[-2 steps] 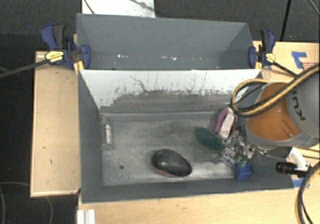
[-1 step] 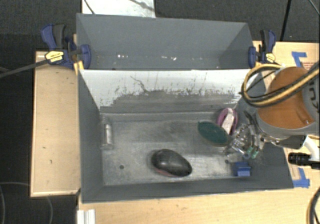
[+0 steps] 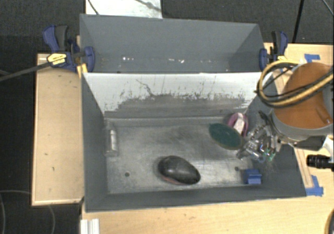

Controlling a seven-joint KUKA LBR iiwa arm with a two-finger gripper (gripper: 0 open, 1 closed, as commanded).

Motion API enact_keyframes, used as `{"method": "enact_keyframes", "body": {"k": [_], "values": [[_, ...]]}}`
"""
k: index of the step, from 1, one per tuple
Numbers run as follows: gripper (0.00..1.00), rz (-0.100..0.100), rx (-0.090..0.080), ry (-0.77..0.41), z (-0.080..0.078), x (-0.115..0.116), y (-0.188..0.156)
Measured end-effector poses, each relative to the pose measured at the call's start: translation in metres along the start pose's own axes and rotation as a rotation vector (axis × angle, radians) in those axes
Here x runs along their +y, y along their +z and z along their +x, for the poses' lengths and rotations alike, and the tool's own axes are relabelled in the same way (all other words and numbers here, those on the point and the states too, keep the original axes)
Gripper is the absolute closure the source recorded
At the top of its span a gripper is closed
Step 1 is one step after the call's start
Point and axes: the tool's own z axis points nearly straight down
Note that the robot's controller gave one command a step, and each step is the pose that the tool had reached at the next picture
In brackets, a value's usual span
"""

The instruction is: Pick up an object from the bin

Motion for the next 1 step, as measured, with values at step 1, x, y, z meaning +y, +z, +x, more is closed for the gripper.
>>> {"method": "enact_keyframes", "body": {"k": [1], "values": [[1.0, 0.0, 0.0, -0.015, -0.0013, 0.0008, -0.0295]]}}
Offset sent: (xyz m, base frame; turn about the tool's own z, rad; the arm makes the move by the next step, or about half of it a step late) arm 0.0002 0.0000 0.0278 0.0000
